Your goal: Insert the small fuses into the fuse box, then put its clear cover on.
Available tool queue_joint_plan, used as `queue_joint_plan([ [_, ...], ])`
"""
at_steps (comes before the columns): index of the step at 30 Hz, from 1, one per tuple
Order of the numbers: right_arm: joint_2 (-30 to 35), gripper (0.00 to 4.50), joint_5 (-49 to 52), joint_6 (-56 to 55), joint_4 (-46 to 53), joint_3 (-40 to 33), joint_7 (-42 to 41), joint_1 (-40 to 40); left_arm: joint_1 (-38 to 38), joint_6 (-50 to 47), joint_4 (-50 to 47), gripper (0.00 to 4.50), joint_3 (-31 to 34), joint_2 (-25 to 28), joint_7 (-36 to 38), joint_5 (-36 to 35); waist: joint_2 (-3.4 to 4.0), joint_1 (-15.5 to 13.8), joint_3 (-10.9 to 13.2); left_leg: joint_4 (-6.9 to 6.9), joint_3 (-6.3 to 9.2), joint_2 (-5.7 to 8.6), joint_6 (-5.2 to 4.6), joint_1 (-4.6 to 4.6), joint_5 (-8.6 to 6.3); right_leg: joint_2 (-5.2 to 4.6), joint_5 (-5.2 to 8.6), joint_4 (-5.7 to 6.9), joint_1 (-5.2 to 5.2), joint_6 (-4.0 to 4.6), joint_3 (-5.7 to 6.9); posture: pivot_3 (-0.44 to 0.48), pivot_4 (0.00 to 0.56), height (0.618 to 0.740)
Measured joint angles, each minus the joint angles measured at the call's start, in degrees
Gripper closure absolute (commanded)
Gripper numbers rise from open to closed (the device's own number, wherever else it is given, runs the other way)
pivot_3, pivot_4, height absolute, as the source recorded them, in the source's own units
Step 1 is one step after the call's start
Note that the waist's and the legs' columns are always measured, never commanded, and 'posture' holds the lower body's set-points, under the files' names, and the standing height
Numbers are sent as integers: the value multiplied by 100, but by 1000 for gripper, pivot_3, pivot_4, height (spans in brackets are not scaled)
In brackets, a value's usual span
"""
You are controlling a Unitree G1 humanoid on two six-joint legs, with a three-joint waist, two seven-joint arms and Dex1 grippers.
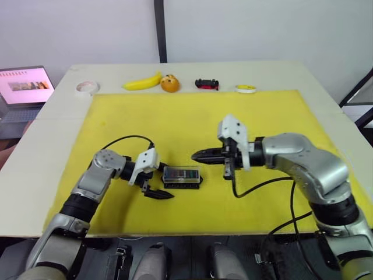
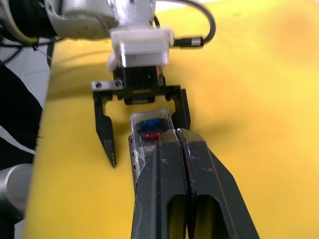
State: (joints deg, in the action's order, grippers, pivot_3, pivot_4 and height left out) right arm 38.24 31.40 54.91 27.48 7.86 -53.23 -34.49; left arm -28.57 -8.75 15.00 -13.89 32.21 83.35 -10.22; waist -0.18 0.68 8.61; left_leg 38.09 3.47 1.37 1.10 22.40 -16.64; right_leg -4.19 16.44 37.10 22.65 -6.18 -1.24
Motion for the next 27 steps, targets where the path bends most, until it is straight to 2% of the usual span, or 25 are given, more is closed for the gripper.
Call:
queue_joint_plan([
  [4, 479, 4500, 86, -3, 225, -65, -70, 11, 119, -245, -225, 35, 105, 189, -39, -167, 1, 29, 12, -3, -2, -9, 0, 3, 0, 3, 0, 1, 8, 0, -2, 0, 150, 740],
  [8, 1341, 4500, 19, -314, 330, -288, -395, 257, 395, -702, -746, 35, 435, 917, -45, -426, 0, 44, 33, -12, -4, -18, 0, 6, 0, 6, 1, 1, 19, 2, -5, 0, 150, 740],
  [9, 1599, 3943, 3, -431, 330, -389, -528, 369, 490, -829, -882, 0, 584, 1194, -10, -508, -1, 43, 59, -12, -4, -20, 0, 7, 0, 6, 1, 1, 20, 2, -4, 0, 150, 740],
  [10, 1819, 3686, -33, -540, 323, -484, -640, 463, 575, -922, -934, 0, 756, 1445, 14, -560, 5, 38, 75, -13, -5, -20, 0, 8, 0, 6, 1, 1, 22, 2, -4, 0, 150, 740],
  [11, 2002, 3247, -69, -665, 306, -591, -760, 554, 638, -1043, -980, 0, 912, 1675, 42, -647, 8, 29, 85, -12, -6, -20, 0, 8, 0, 4, 1, 2, 22, 2, -4, 0, 150, 740],
  [17, 3087, 285, -92, -1418, -87, -1558, -1726, 1371, 878, -1875, -1486, 0, 1907, 2864, 285, -1325, 0, -13, 154, -10, -14, -8, 0, 14, 0, -23, 1, -2, 18, 2, 2, 0, 150, 740],
  [18, 3222, 52, -118, -1503, -203, -1751, -1881, 1521, 933, -2021, -1560, 0, 2106, 3029, 290, -1437, -1, -3, 162, -10, -19, -6, 0, 14, 0, -26, 0, -4, 17, 1, 0, 0, 150, 740],
  [22, 3666, 52, -248, -1843, -593, -2417, -2334, 1995, 1381, -2445, -1953, 0, 2767, 3505, 286, -1762, 22, 21, 181, -11, -29, -5, 1, 12, 0, -32, 0, -4, 21, 1, -4, 0, 150, 740],
  [27, 3836, 52, -355, -2041, -809, -3023, -2750, 2461, 1713, -2629, -2206, 0, 3112, 3620, 187, -1918, 26, 8, 187, -12, -27, -14, 1, 11, 0, -23, 1, 1, 23, 2, -1, 0, 150, 740],
])
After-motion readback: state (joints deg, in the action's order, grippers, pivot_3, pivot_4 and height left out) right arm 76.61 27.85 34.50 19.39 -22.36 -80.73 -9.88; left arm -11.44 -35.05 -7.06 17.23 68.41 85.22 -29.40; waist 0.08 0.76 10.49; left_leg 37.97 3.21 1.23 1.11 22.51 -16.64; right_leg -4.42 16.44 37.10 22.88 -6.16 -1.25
